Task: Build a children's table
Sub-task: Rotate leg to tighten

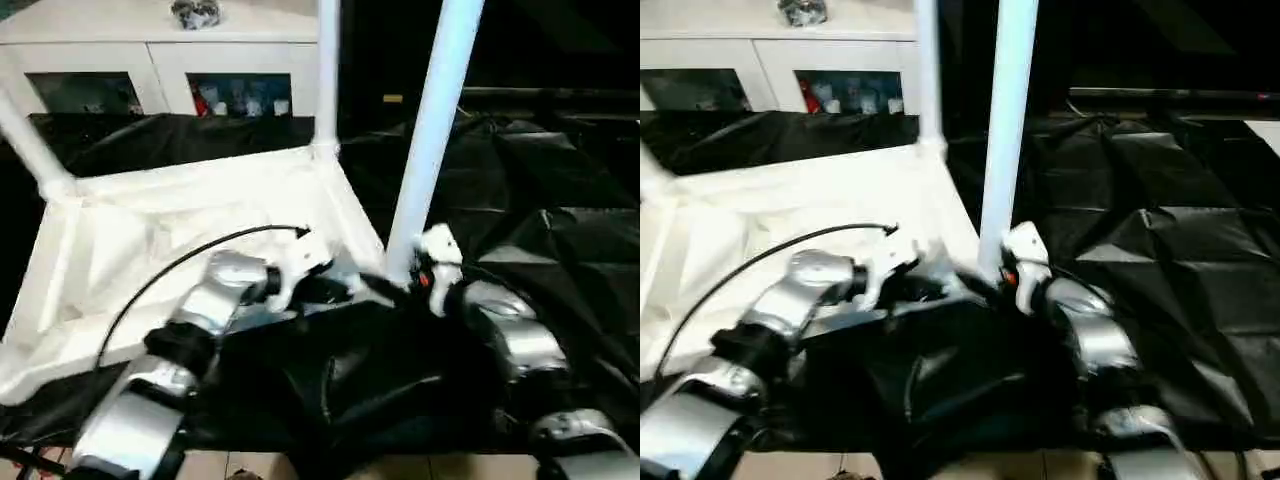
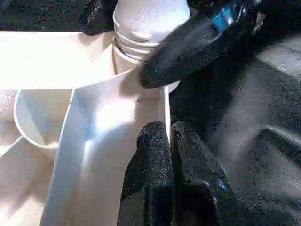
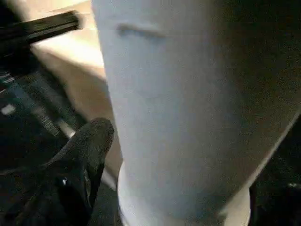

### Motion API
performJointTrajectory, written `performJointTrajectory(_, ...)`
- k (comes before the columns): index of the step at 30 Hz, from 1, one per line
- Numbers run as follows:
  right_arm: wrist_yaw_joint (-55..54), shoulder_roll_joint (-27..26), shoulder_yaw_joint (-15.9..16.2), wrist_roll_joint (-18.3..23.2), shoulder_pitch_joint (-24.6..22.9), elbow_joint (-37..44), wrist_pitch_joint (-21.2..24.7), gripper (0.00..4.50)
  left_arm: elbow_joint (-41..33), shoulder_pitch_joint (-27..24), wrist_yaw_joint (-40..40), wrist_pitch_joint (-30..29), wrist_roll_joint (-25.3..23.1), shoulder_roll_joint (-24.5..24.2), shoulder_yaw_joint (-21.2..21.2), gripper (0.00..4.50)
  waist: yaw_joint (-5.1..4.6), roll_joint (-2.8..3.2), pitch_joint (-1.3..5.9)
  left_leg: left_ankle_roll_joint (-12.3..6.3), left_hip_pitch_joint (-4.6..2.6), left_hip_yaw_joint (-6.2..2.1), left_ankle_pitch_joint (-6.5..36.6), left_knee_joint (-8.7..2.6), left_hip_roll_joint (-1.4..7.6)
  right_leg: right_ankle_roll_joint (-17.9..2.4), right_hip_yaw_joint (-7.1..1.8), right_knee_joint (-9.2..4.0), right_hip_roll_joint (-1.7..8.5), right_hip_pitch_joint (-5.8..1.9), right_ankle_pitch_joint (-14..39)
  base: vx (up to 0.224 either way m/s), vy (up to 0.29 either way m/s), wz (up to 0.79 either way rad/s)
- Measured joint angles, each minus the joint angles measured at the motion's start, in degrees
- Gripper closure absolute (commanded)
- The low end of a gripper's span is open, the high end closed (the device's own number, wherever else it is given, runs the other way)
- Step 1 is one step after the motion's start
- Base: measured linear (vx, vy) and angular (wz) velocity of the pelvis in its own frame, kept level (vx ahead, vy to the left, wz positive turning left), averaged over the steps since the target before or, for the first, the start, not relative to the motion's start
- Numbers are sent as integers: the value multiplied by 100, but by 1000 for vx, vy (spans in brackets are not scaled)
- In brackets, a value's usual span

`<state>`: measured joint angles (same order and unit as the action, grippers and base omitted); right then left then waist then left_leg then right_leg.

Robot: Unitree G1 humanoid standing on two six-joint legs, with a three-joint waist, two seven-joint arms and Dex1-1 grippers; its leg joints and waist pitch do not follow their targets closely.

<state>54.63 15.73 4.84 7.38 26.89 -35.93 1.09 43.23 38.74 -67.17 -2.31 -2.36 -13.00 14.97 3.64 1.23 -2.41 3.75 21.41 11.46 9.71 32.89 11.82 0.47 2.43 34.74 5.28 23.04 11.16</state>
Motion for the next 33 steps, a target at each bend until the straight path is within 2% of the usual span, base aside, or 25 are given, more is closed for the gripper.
performJointTrajectory(3, 746, 221, 160, 177, -63, 182, 158, 70, -67, -49, -462, 80, 80, -198, 64, 450, 29, -14, -9, 0, 1, 0, 0, 2, 2, -1, 1, 4, 0, 0, -1, 0, 0, 0)
performJointTrajectory(7, 1429, 360, 314, 353, -68, 269, 350, 106, -80, -61, -961, 115, 145, -420, 127, 450, 113, -21, -13, 0, 0, 0, 0, 6, 3, -4, 0, 6, 0, -1, -2, 0, 0, 0)
performJointTrajectory(9, 1542, 355, 346, 386, -67, 269, 374, 120, -83, -61, -1078, 127, 148, -459, 128, 450, 146, -22, -14, 0, 0, 2, 0, 8, 3, -4, -1, 7, 1, -1, -2, 0, 0, 0)
performJointTrajectory(15, 1600, 355, 352, 413, -67, 318, 510, 166, -82, -61, -1177, 144, 159, -457, 129, 450, 153, -27, -17, 0, 1, 2, 0, 8, 3, -4, -1, 7, 1, 0, -2, 0, 0, 0)
performJointTrajectory(19, 1513, 311, 322, 423, -76, 328, 559, 176, -72, -60, -1047, 110, 159, -404, 118, 450, 169, -26, -17, 0, 1, 2, 0, 8, 2, -4, 0, 7, 2, -1, -2, 0, 0, 0)
performJointTrajectory(23, 741, 130, 100, 355, -58, 174, 510, 178, 56, -19, -483, 45, 126, -235, 31, 450, 149, -24, -16, 1, -7, 2, -1, 10, 1, -13, -2, 13, 4, -5, -8, 0, 0, 0)
performJointTrajectory(29, -1506, -518, -362, 150, 406, -501, 496, 178, 390, 219, 918, -200, -90, 278, -151, 450, -17, -22, -14, 11, -27, -1, -6, 7, -6, -16, -13, 12, 4, -12, -11, 0, 0, 0)
performJointTrajectory(33, -2341, -724, -494, 83, 541, -663, 483, 178, 427, 264, 1478, -383, -134, 542, -220, 450, -26, -3, -1, 11, -30, -2, -6, 2, -7, -17, -11, 12, 3, -17, -11, 0, 0, 0)
